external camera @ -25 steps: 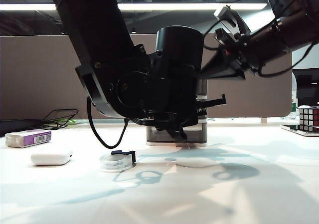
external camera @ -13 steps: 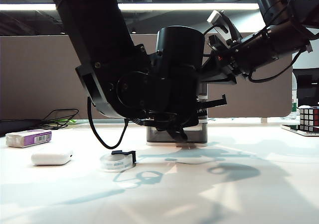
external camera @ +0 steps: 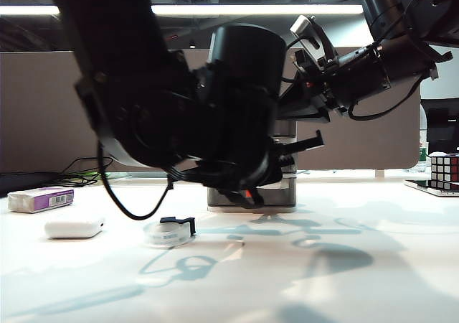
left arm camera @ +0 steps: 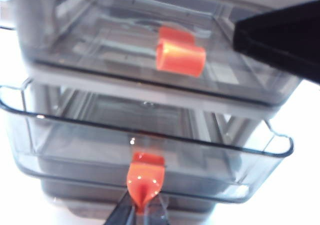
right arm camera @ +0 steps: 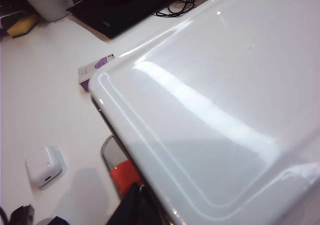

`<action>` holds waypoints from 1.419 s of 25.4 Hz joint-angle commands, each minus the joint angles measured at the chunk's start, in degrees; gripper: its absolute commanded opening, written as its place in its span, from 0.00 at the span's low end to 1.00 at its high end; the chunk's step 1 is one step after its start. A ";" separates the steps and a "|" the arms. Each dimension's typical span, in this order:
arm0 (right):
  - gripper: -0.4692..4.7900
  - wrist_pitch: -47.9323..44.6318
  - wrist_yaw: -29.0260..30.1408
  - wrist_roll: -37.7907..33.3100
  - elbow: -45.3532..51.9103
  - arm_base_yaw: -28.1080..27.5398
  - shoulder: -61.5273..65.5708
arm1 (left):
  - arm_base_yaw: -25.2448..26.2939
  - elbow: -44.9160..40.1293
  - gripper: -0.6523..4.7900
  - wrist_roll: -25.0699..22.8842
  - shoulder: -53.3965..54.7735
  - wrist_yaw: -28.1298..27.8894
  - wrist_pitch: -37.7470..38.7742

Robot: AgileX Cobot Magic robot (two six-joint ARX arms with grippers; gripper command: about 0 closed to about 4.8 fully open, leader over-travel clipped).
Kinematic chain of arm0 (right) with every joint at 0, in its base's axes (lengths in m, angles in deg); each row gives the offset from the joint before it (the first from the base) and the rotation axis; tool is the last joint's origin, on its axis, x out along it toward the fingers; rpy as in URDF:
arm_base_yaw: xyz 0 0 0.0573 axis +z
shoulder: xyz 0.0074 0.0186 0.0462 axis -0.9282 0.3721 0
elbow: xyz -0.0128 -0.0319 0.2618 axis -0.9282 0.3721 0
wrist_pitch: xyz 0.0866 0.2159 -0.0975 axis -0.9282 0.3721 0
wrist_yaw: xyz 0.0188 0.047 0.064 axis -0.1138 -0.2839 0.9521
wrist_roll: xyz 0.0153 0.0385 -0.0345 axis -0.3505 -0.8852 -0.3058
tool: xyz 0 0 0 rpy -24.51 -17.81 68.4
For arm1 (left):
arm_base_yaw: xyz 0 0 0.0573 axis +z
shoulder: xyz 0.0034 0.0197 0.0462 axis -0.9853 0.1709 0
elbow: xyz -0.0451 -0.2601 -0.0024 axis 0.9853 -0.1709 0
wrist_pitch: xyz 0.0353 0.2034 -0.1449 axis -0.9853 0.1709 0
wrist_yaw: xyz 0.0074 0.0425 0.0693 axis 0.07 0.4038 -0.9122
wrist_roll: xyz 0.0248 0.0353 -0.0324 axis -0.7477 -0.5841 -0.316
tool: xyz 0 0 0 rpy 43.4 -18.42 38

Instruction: Open the second layer of the drawer on the table, pick up the transparent tape on the table and put it in, and finally close the drawer.

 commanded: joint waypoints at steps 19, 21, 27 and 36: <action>0.08 -2.29 -2.99 0.00 -0.92 -0.31 0.15 | -7.32 -1.97 0.11 7.04 -4.42 0.63 16.37; 0.08 -2.27 -2.93 0.00 -0.92 -0.31 0.15 | -7.30 -1.97 0.11 7.04 -5.31 0.59 16.81; 0.08 -2.27 -2.84 -0.02 -0.92 -0.28 0.15 | -7.30 -1.97 0.11 7.04 -6.14 0.44 17.70; 0.08 -2.23 -2.82 0.00 -0.90 -0.28 0.15 | -7.30 -1.97 0.36 6.38 -6.45 0.76 18.45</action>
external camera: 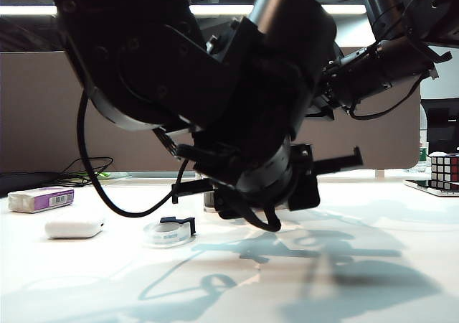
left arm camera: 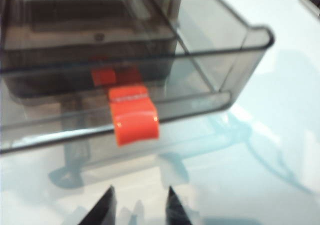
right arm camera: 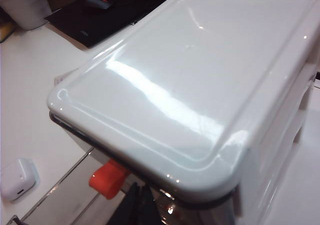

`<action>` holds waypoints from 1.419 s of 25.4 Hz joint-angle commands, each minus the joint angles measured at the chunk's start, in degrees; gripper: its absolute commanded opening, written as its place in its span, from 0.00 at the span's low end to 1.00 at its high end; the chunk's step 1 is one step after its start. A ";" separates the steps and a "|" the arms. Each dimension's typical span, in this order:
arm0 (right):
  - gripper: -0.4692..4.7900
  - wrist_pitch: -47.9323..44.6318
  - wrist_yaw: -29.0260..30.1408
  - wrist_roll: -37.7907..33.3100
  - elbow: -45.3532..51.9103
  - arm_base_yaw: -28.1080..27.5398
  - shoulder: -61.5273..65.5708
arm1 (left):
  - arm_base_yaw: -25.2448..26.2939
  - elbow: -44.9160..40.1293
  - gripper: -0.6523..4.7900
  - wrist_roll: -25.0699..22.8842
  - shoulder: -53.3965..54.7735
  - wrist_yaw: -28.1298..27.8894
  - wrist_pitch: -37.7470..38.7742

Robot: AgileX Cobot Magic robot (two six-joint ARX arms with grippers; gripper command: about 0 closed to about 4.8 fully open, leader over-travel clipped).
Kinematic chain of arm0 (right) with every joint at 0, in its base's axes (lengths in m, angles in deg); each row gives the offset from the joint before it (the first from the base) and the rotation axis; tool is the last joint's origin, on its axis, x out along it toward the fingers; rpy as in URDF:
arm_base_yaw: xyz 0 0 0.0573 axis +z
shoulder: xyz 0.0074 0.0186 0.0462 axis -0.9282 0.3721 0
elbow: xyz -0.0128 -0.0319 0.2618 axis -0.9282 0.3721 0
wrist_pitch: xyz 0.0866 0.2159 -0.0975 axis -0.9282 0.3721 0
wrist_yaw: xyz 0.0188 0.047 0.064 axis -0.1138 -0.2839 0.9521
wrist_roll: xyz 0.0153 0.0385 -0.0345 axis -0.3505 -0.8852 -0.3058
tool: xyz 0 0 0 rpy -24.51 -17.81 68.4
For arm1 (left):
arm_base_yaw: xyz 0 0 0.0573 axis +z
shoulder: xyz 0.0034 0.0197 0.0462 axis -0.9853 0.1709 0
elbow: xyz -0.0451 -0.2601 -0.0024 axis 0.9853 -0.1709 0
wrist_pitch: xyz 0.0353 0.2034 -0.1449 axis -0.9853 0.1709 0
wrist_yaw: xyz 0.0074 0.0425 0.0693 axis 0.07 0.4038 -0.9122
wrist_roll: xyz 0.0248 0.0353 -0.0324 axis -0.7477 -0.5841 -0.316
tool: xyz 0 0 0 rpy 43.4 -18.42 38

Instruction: Open the second layer of the drawer on the table, pick up the transparent tape on the table and put it in, and finally close the drawer.

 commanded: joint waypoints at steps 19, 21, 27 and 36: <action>0.08 2.93 3.26 -0.52 -0.37 0.04 -0.26 | -2.67 -16.90 0.33 -4.96 -40.87 -0.66 31.63; 0.08 2.91 3.98 -0.70 -0.37 0.07 -0.31 | -2.64 -18.91 0.33 -14.86 -48.65 1.86 35.06; 0.08 3.69 4.66 -1.14 -0.37 0.07 -0.48 | 4.55 -19.04 0.27 -22.47 -54.23 21.07 43.32; 0.08 5.92 6.38 -1.14 -0.37 0.17 -0.48 | 31.32 -19.04 0.58 -24.79 -51.36 54.69 44.26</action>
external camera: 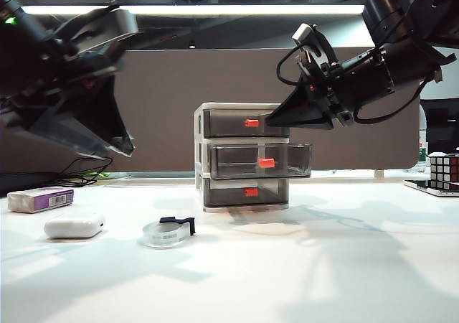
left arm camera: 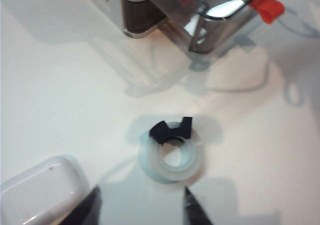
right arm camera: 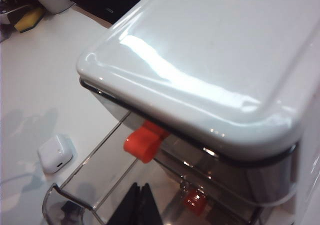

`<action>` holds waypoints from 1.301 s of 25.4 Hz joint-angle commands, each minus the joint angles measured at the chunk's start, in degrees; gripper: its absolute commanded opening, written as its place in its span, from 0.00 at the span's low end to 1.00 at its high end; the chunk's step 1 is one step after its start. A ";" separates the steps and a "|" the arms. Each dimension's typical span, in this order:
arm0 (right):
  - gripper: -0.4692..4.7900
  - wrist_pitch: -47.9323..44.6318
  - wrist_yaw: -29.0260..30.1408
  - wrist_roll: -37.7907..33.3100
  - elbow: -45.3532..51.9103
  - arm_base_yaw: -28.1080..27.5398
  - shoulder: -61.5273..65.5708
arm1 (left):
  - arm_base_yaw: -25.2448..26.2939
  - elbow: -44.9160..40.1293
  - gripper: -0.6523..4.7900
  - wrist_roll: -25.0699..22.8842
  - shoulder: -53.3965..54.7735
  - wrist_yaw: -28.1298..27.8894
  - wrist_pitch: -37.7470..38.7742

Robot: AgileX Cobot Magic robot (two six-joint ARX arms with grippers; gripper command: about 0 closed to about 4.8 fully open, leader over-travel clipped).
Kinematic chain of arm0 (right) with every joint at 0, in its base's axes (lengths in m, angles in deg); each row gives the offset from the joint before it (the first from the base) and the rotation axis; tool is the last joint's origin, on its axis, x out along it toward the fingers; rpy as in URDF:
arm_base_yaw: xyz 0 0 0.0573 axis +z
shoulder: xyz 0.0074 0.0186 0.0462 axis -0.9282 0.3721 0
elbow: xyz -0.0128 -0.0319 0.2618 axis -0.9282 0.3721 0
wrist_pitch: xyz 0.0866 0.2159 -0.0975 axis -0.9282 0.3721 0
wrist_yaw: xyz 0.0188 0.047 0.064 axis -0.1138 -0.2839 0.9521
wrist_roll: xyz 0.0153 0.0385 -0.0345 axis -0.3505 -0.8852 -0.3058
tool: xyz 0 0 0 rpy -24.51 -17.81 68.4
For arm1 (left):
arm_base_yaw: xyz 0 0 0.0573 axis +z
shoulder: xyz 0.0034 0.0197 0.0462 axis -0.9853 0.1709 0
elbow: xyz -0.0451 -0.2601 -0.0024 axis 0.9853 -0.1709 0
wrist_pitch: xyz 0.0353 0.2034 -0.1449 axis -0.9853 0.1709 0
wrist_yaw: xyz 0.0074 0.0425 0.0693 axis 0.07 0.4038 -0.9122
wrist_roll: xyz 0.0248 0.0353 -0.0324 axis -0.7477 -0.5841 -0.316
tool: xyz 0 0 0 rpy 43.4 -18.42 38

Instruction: Open the second layer of the drawer on the table, pick up the transparent tape on the table and put it in, and finally close the drawer.

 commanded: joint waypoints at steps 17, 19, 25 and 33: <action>0.08 1.03 0.85 0.00 -0.33 0.24 -0.37 | -0.57 -0.02 1.00 3.74 19.19 10.40 -19.06; 0.08 1.03 0.85 0.00 -0.33 0.24 -0.37 | -1.53 -0.02 1.00 3.89 20.90 7.15 -21.38; 0.08 1.05 1.66 0.02 -0.33 0.28 -0.37 | -6.16 -0.02 1.00 1.70 23.61 -3.87 -25.29; 0.08 1.46 1.70 0.04 -0.31 0.28 -0.37 | -6.75 -0.09 1.00 1.66 27.74 -6.73 -28.04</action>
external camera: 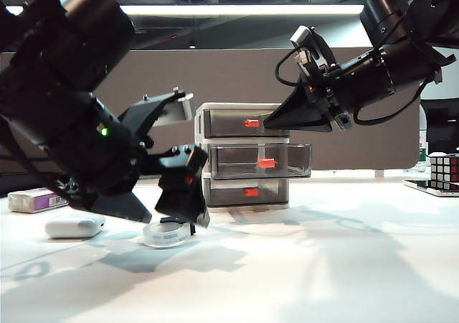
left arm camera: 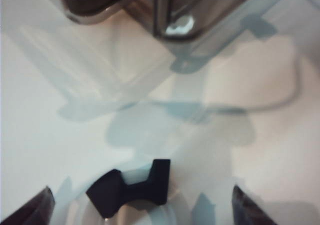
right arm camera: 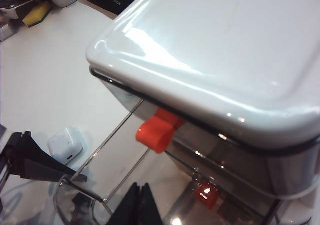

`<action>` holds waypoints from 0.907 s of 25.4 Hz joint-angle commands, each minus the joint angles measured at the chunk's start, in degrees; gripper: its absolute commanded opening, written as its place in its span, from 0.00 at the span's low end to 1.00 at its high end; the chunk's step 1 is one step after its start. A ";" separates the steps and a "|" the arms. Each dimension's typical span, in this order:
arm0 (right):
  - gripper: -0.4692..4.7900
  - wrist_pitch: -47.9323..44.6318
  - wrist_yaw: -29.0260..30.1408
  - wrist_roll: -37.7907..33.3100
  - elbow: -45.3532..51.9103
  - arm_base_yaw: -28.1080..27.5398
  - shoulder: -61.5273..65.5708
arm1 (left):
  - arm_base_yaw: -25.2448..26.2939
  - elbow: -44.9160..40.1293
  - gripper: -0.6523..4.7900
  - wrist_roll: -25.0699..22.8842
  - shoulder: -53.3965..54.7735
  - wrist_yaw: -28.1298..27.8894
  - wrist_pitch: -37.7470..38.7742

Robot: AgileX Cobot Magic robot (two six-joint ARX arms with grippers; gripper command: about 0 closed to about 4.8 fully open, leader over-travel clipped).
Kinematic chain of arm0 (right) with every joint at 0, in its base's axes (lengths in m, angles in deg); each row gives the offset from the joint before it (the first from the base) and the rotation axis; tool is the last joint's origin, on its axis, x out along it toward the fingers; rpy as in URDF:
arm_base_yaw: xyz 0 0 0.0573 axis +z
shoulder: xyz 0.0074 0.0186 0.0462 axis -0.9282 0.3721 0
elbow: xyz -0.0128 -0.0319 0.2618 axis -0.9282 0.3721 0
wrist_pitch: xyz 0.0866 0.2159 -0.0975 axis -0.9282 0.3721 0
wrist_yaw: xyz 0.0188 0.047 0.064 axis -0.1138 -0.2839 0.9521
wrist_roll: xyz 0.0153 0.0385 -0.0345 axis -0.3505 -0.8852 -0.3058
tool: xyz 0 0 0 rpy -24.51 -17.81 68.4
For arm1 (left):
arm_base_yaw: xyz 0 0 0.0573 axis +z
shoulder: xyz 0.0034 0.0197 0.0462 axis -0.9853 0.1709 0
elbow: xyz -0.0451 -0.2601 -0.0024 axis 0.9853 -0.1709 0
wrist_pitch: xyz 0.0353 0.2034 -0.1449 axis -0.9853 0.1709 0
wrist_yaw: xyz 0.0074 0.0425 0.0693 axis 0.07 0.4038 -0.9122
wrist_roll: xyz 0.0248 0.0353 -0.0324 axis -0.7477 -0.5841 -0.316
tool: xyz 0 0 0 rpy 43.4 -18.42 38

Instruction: Open the second layer of the drawer on the table, pick up the transparent tape on the table and put it in, and finally close the drawer.

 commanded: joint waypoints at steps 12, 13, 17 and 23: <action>0.08 0.35 0.39 0.48 -0.31 0.00 -0.35 | 0.07 0.07 0.90 0.17 3.39 -0.17 -3.13; 0.08 0.35 0.39 0.46 -0.31 0.00 -0.35 | 0.07 0.07 0.90 0.17 3.39 -0.17 -3.13; 0.08 0.37 0.39 0.48 -0.31 0.00 -0.35 | 0.07 0.07 0.63 0.17 3.39 -0.13 -3.17; 0.08 0.42 0.37 0.48 -0.31 0.00 -0.35 | 0.09 -0.15 0.34 0.13 3.39 -0.17 -2.99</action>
